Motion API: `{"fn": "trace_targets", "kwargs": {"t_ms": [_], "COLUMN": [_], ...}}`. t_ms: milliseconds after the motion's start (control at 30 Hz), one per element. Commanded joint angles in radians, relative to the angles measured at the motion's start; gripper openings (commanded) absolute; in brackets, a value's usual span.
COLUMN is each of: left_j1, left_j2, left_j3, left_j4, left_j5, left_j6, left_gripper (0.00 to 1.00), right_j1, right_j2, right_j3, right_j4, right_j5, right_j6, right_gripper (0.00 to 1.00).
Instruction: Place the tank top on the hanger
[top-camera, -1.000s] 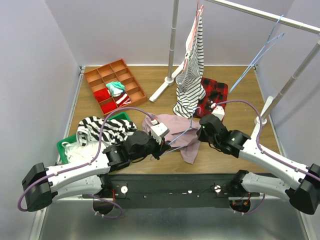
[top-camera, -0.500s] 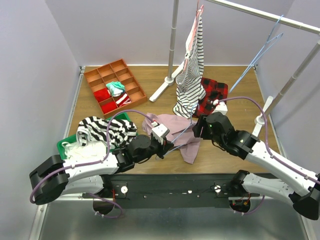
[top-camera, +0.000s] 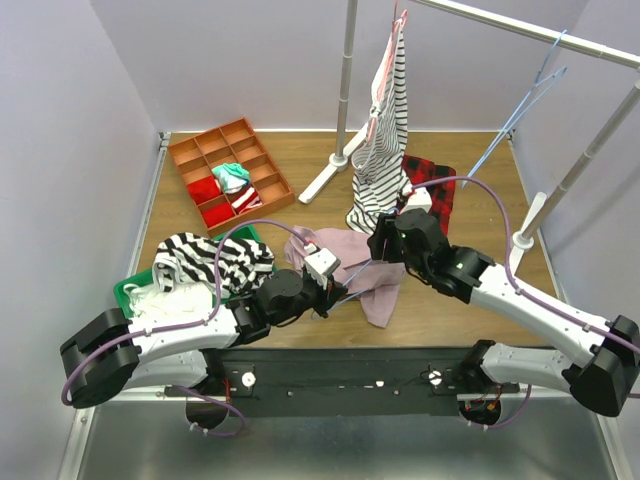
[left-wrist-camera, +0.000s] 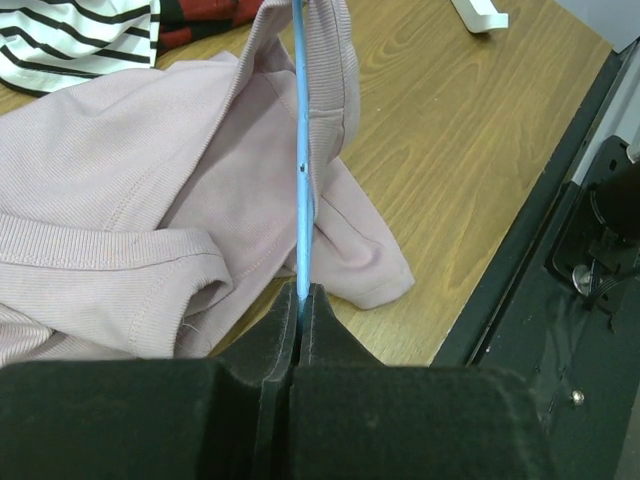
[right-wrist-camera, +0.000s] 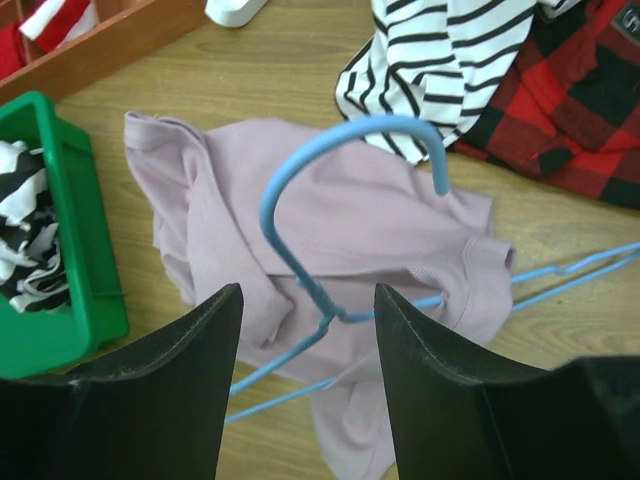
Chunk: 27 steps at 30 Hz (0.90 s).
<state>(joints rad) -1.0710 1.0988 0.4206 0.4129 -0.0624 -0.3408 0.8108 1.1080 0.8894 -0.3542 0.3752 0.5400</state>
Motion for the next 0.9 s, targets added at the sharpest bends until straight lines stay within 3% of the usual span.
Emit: {"fn": "trace_targets", "kwargs": {"t_ms": [0,300,400,533,600,800,867], "left_j1": [-0.006,-0.006,-0.004,-0.006,-0.006,-0.006,-0.006], "left_j2": [-0.013,-0.014,-0.001,0.026,0.044,0.046,0.027], "left_j3": [0.032,0.052,0.072,0.095,0.115,0.164,0.175], "left_j4": [-0.016,-0.063,-0.083,-0.094,-0.109,-0.210,-0.252], "left_j5": [0.007,0.016,0.013,0.003,-0.023,-0.091,-0.132], "left_j6": [0.023,0.033,0.034,0.020,-0.001,-0.056,-0.082], "left_gripper": [0.00,0.00,0.00,0.00,0.00,0.49,0.51], "right_j1": [0.007,0.007,0.007,0.007,0.007,0.005,0.007], "right_j2": [0.049,0.058,0.058,0.050,0.044,0.046,0.049], "right_j3": [0.022,-0.078,-0.104,-0.130,-0.139,-0.158,-0.175], "right_j4": [0.078,0.205,0.231,0.251,0.248,0.218,0.228], "right_j5": [0.123,0.140,0.145,0.166,0.185,0.272,0.280], "right_j6": [-0.051,-0.069,-0.068,-0.061,-0.051,0.015,0.032], "right_gripper": [0.61,0.41,0.29,0.01,0.01,0.01,0.01]}}
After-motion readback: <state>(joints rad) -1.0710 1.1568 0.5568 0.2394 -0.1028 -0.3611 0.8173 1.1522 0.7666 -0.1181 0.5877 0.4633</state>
